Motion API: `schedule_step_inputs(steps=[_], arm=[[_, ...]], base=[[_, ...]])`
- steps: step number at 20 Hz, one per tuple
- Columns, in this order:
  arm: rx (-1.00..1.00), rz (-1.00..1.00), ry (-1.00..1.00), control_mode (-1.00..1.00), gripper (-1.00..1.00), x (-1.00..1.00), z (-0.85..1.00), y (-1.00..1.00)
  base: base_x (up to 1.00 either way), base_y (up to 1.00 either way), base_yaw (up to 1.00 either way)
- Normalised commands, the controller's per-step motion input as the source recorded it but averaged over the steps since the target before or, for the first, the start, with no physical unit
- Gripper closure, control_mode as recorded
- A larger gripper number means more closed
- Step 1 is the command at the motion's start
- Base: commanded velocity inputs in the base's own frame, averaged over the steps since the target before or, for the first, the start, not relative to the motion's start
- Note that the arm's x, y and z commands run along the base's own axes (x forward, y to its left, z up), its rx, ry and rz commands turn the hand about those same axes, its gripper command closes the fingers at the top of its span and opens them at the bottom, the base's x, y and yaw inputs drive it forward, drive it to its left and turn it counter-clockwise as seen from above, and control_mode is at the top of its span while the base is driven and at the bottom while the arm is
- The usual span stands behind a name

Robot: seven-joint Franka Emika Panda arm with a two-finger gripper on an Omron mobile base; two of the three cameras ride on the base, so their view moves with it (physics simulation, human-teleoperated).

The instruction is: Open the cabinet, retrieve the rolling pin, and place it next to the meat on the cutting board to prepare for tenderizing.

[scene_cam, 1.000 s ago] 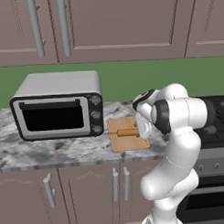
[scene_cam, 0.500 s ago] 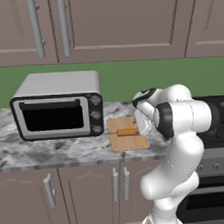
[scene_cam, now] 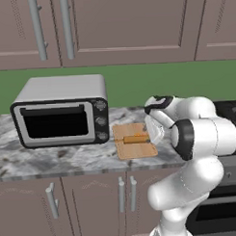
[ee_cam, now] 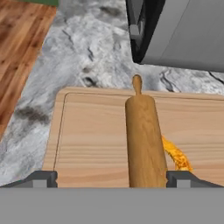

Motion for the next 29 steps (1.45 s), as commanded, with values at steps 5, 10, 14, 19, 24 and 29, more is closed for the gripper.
schedule_step_inputs(steps=[5,10,14,19,24,29], arm=[[0.00,0.00,-0.03,-1.00,-1.00,-0.68,0.23,0.18],[0.00,0.00,-0.06,-1.00,-1.00,-0.60,0.45,0.17],[0.00,0.00,-0.05,-1.00,-1.00,-0.66,0.52,0.16],[0.00,0.00,-0.03,-1.00,-1.00,-0.73,0.46,0.21],[0.00,0.00,-0.02,-1.00,-1.00,-0.81,0.41,0.17],[0.00,0.00,-0.04,-1.00,-1.00,-0.96,0.35,0.20]], base=[[0.00,0.00,0.00],[0.00,0.00,0.00],[0.00,0.00,0.00],[0.00,0.00,0.00],[0.00,0.00,0.00],[0.00,0.00,0.00]])
